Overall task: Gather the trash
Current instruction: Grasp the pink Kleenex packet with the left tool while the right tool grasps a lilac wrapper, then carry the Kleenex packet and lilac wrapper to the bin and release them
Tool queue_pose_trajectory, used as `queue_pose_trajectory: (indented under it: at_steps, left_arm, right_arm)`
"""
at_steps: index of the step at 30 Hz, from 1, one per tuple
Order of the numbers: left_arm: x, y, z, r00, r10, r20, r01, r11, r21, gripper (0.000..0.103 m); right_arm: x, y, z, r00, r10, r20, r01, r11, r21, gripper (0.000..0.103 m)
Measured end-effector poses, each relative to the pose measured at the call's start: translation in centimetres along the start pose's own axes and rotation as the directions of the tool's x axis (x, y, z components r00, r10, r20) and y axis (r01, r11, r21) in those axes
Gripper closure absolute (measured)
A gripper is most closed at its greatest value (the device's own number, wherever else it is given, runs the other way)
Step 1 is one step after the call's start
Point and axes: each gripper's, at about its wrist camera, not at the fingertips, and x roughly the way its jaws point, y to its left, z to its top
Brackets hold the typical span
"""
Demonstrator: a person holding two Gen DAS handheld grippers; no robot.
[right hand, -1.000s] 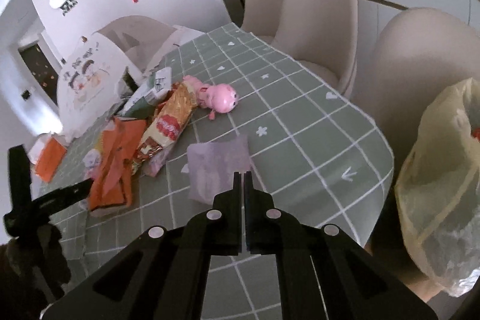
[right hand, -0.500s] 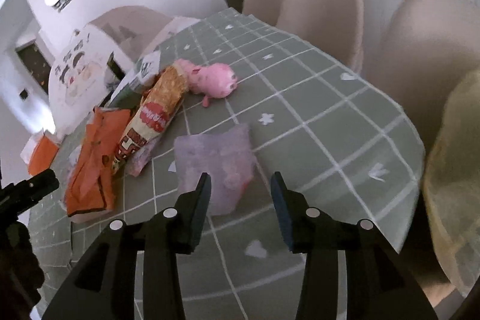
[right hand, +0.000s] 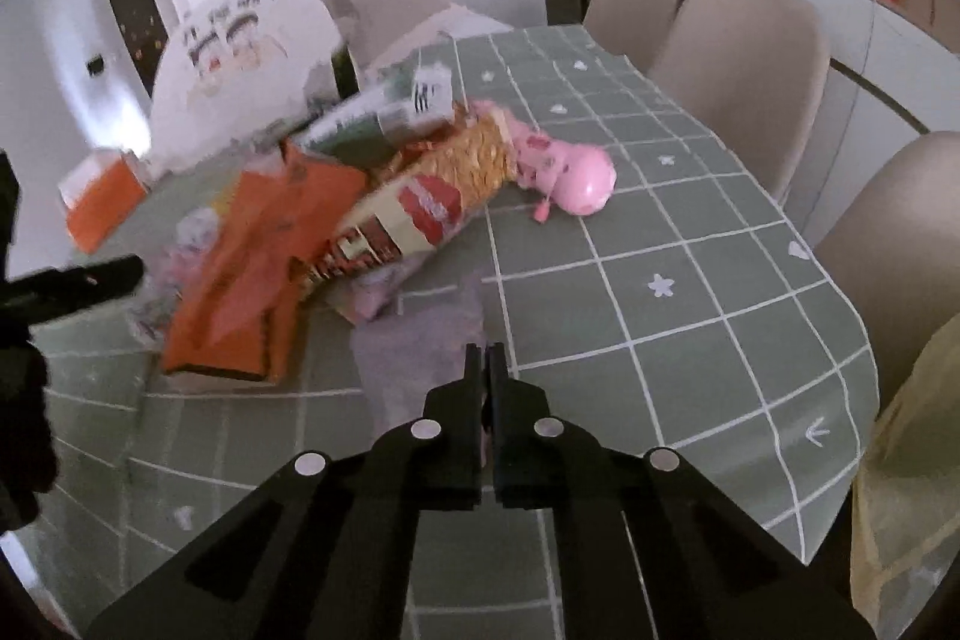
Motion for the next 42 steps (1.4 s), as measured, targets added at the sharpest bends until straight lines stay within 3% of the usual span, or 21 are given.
queue_pose_trajectory:
  at_steps: [5,10,14,16,18,21,25,30,35,38,42]
  left_arm:
    - [0.1,1.0,0.9,1.000,0.020,0.018,-0.020,1.000,0.007,0.042]
    - [2.6,1.2,1.3,0.998,0.012,-0.058,-0.012,1.000,0.001,0.042]
    - [4.2,0.9,1.5,0.994,0.050,-0.099,-0.051,0.999,-0.005,0.044]
    - [4.3,0.3,1.6,0.990,0.082,-0.115,-0.079,0.996,0.033,0.063]
    - [4.1,0.0,1.6,0.988,0.094,-0.126,-0.087,0.995,0.057,0.090]
    - [2.8,0.0,1.9,0.991,0.073,-0.110,-0.070,0.997,0.027,0.094]
    - [-0.9,-1.2,3.7,0.999,0.045,-0.021,-0.045,0.999,0.028,0.098]
    - [-5.8,-5.2,6.4,0.993,-0.033,0.110,0.023,0.996,0.086,0.099]
    - [-8.6,-11.3,8.7,0.973,-0.147,0.177,0.116,0.978,0.174,0.099]
    - [-9.8,-16.2,9.8,0.953,-0.241,0.185,0.197,0.954,0.226,0.099]
    - [-10.0,-23.5,10.2,0.915,-0.373,0.152,0.311,0.894,0.322,0.099]
  right_arm:
    - [-2.9,-1.5,0.1,0.999,-0.011,0.045,0.008,0.998,0.069,0.099]
    - [-5.0,-2.8,0.0,0.997,-0.035,0.071,0.027,0.993,0.111,0.099]
    - [-6.0,-3.3,-0.4,0.995,-0.056,0.079,0.047,0.992,0.117,0.099]
    - [-6.3,-3.5,-0.7,0.995,-0.061,0.079,0.051,0.991,0.122,0.099]
    - [-6.5,-3.8,-1.0,0.995,-0.066,0.080,0.056,0.990,0.126,0.099]
    - [-7.1,-4.0,-1.2,0.993,-0.072,0.092,0.059,0.990,0.129,0.099]
    - [-9.1,-4.3,-0.6,0.988,-0.073,0.137,0.057,0.991,0.118,0.099]
    - [-13.3,-5.0,0.8,0.966,-0.093,0.241,0.073,0.993,0.090,0.099]
    - [-17.4,-6.7,1.6,0.938,-0.134,0.321,0.112,0.990,0.088,0.099]
    - [-20.4,-8.3,1.8,0.914,-0.182,0.362,0.153,0.982,0.107,0.099]
    - [-24.3,-11.1,2.0,0.880,-0.263,0.396,0.222,0.964,0.148,0.099]
